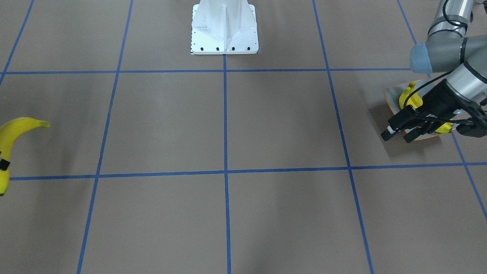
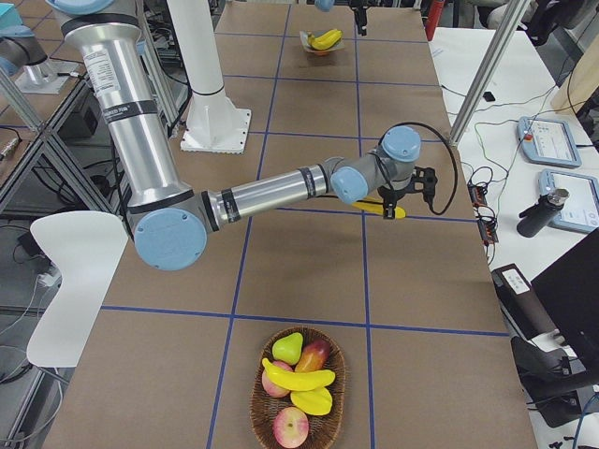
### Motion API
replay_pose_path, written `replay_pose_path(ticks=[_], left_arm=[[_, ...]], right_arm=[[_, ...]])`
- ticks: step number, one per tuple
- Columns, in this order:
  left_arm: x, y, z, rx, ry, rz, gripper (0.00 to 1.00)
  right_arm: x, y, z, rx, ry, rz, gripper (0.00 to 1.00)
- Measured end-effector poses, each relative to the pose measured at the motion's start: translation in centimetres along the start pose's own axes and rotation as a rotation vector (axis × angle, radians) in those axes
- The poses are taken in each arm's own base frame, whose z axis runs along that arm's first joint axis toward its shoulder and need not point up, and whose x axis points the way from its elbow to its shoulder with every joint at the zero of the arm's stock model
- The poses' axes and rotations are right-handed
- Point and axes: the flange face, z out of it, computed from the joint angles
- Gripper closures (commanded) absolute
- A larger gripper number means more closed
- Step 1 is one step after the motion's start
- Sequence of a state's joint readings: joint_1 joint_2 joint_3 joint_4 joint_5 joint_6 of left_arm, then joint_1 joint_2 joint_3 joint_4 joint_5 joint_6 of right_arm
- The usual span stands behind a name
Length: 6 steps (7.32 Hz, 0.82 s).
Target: Transfer all bananas from basket to plate
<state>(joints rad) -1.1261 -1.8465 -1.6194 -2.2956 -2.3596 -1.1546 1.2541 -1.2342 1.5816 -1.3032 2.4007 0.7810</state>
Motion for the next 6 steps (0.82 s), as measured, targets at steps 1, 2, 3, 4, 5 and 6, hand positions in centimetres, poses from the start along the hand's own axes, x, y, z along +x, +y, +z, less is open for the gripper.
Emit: replay_pose_path(ticks=[1, 2, 3, 4, 5, 6], left_arm=[[3.0, 0.4, 1.3, -0.021, 0.028, 0.012, 0.00], [6.4, 1.2, 2.4, -0.041, 0.067, 0.043, 0.00], [9.2, 2.2, 3.3, -0.056, 0.111, 0.089, 0.00], [12.2, 3.6, 4.2, -0.073, 0.166, 0.143, 0.00], [15.7, 5.1, 5.2, -0.094, 0.217, 0.181, 0.00], [19.7, 6.6, 6.1, -0.121, 0.263, 0.207, 0.01]], right_arm=[[-5.8, 0.7, 1.2, 0.005, -0.019, 0.033, 1.00], [-10.9, 2.0, 2.3, 0.006, -0.036, 0.053, 1.00], [-15.0, 3.4, 3.3, 0.003, -0.052, 0.057, 1.00], [-18.4, 4.9, 3.9, -0.005, -0.072, 0.038, 1.00], [-20.7, 6.5, 4.1, -0.015, -0.091, 0.013, 1.00], [-22.4, 7.9, 4.4, -0.030, -0.107, -0.012, 1.00]])
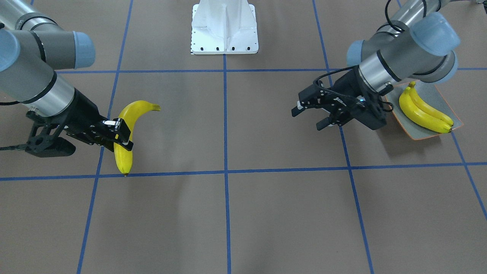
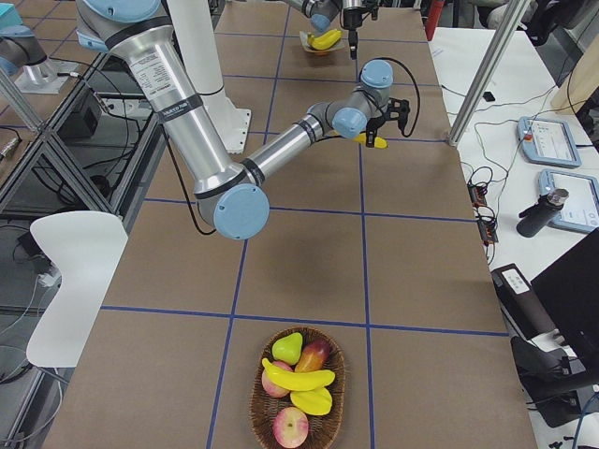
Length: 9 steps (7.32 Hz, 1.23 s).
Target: Transfer all bananas from basket to plate
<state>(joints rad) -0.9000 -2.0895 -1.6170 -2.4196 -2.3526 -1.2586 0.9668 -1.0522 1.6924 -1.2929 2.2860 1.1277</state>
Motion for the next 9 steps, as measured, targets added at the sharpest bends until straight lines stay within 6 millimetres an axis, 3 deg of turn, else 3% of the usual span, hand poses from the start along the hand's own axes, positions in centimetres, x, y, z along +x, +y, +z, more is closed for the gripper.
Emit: replay_pose_path(ticks=[2, 4, 6, 9], left_arm=[[6.6, 1.7, 3.5, -0.056, 0.079, 0.039, 0.03], [11.0, 2.5, 5.5, -0.089, 0.129, 0.076, 0.06], [12.7, 3.1, 7.1, -0.107, 0.156, 0.099, 0.06], [14.4, 5.1, 9.0, -0.127, 0.201, 0.128, 0.07]], right_arm=[[-3.2, 2.5, 1.2, -0.025, -0.025, -0.051, 1.00], [-6.1, 5.4, 2.4, -0.044, -0.047, -0.104, 1.00], [-8.3, 8.0, 3.3, -0.056, -0.065, -0.146, 1.00], [-10.2, 8.9, 3.2, -0.061, -0.087, -0.171, 1.00]])
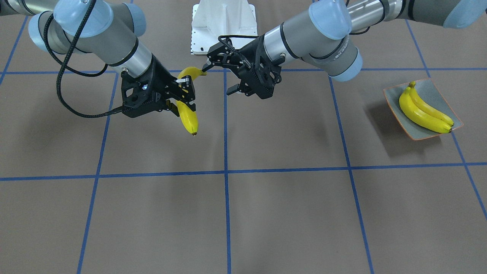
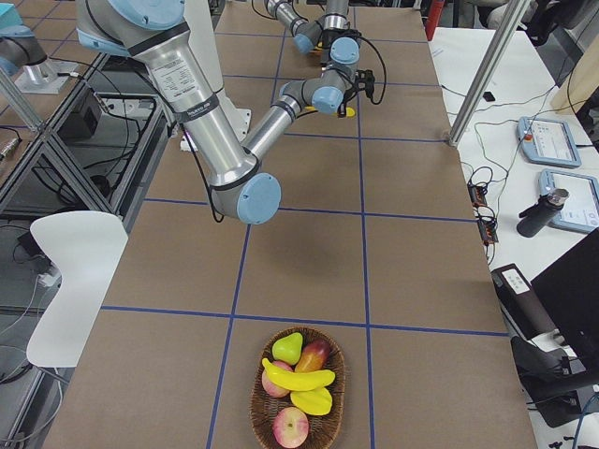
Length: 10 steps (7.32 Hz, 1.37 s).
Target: Transfer all bananas from basket to plate
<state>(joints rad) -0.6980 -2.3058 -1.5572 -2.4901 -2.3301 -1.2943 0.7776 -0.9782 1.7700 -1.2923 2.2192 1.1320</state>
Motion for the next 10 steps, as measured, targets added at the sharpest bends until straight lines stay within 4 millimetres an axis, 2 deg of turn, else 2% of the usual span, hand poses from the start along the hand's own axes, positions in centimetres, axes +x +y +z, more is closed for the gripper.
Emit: replay_pose_path(ticks=[3, 6, 7, 9, 10], left_arm=[[1.7, 1.7, 2.6, 0.020, 0.030, 0.020, 0.09], [2.2, 2.5, 3.9, 0.016, 0.038, 0.021, 0.11], [2.5, 2.9, 4.5, 0.018, 0.040, 0.022, 0.14], [2.9, 3.3, 5.2, 0.023, 0.042, 0.022, 0.31], [2.9, 3.4, 5.4, 0.022, 0.043, 0.021, 0.33]], right_arm=[[-0.2, -0.1, -0.1, 0.000, -0.003, 0.020, 1.00], [-1.2, -0.3, -0.5, 0.002, -0.017, 0.040, 1.00], [-1.5, -0.3, -0.6, 0.002, -0.020, 0.041, 1.00], [-1.9, -0.4, -0.7, 0.003, -0.024, 0.041, 1.00], [-2.0, -0.4, -0.7, 0.004, -0.026, 0.040, 1.00]])
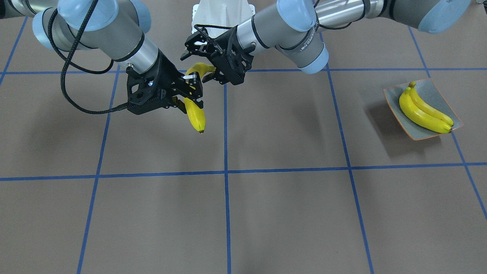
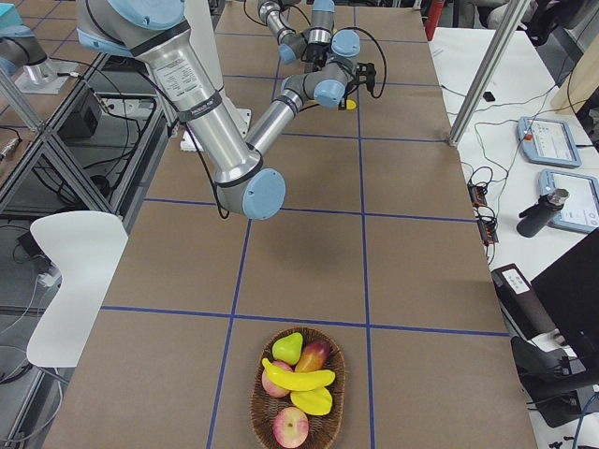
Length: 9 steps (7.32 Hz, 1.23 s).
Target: Transfer all bananas from basket to plate
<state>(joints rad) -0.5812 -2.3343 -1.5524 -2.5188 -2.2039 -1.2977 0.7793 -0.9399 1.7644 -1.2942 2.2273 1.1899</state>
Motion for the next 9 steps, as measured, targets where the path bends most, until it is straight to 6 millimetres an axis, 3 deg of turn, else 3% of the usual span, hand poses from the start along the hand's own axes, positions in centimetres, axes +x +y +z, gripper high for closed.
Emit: replay_pose_path(ticks=[2, 3, 4, 5, 9], left_arm=[[0.0, 0.0, 0.1, 0.000, 0.000, 0.000, 0.43], [-0.1, 0.1, 0.1, -0.001, -0.001, -0.001, 0.91], [-0.1, 0.1, 0.1, -0.001, -0.001, -0.001, 1.00], [-0.1, 0.1, 0.1, -0.001, -0.001, 0.000, 1.00], [0.1, 0.1, -0.2, 0.002, 0.004, 0.001, 1.00]], right_arm=[[-0.3, 0.0, -0.1, 0.000, -0.004, -0.005, 1.00], [-0.4, 0.0, -0.1, 0.000, -0.005, -0.008, 1.00], [-0.4, 0.0, -0.2, -0.002, -0.006, -0.012, 0.93], [-0.5, 0.1, -0.2, -0.004, -0.009, -0.016, 0.01], [-0.5, 0.2, -1.1, -0.008, -0.034, -0.031, 0.00]])
